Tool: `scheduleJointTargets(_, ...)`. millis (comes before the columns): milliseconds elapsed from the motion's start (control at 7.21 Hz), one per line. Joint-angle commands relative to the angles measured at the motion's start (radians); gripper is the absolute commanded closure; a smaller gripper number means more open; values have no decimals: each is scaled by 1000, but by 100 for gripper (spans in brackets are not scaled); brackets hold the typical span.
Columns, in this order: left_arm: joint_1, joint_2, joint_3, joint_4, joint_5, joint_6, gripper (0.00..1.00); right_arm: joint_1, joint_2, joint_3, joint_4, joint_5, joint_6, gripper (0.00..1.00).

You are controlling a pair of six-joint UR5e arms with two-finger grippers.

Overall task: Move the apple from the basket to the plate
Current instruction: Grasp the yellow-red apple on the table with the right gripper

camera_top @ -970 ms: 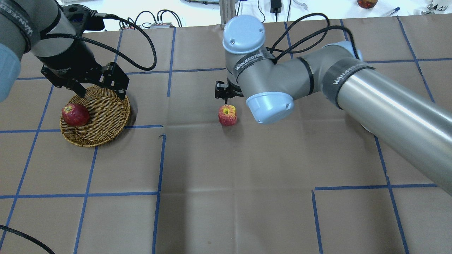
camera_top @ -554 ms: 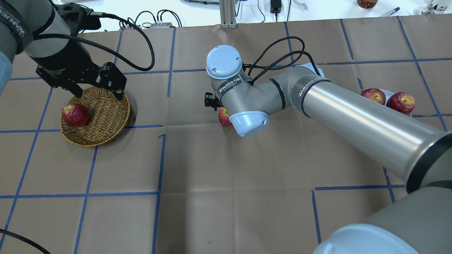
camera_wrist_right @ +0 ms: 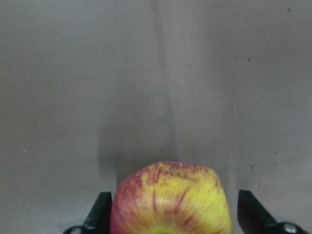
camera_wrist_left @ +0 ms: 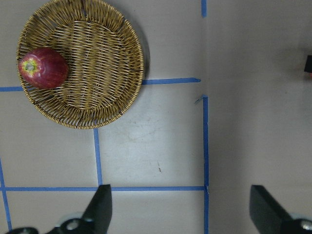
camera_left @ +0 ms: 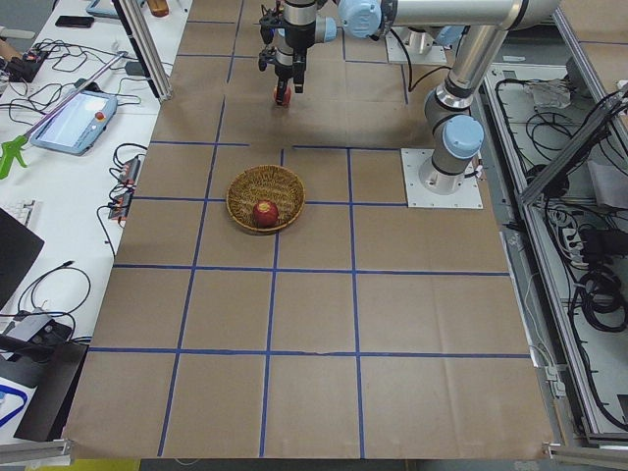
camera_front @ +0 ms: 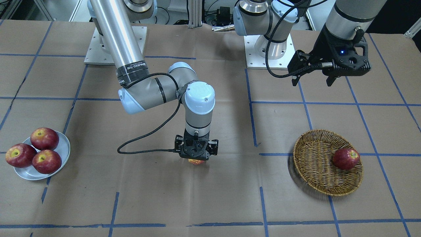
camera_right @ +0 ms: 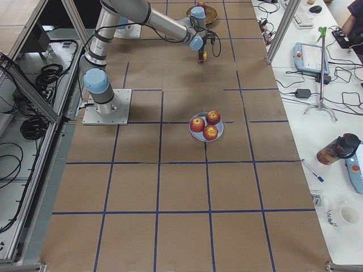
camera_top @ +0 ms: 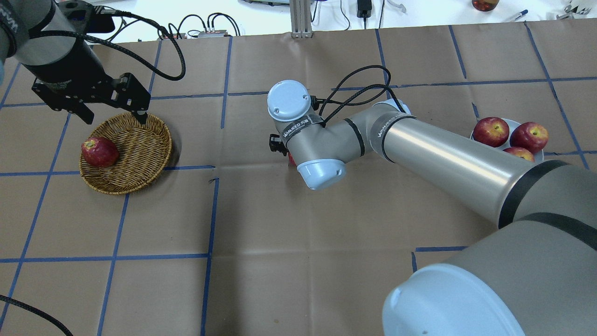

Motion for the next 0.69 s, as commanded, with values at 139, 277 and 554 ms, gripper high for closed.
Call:
scheduleJointTargets(139, -11, 2, 53, -66, -4, 0, 1, -7, -12, -7, -2, 0, -16, 54)
scheduleJointTargets(277, -14, -5, 35, -67, -15, 0, 1, -21, -43, -25, 4, 0, -21, 54)
scheduleJointTargets(554, -38, -19, 29, -63, -16, 1, 1, -100, -194, -40, 186, 8, -117, 54)
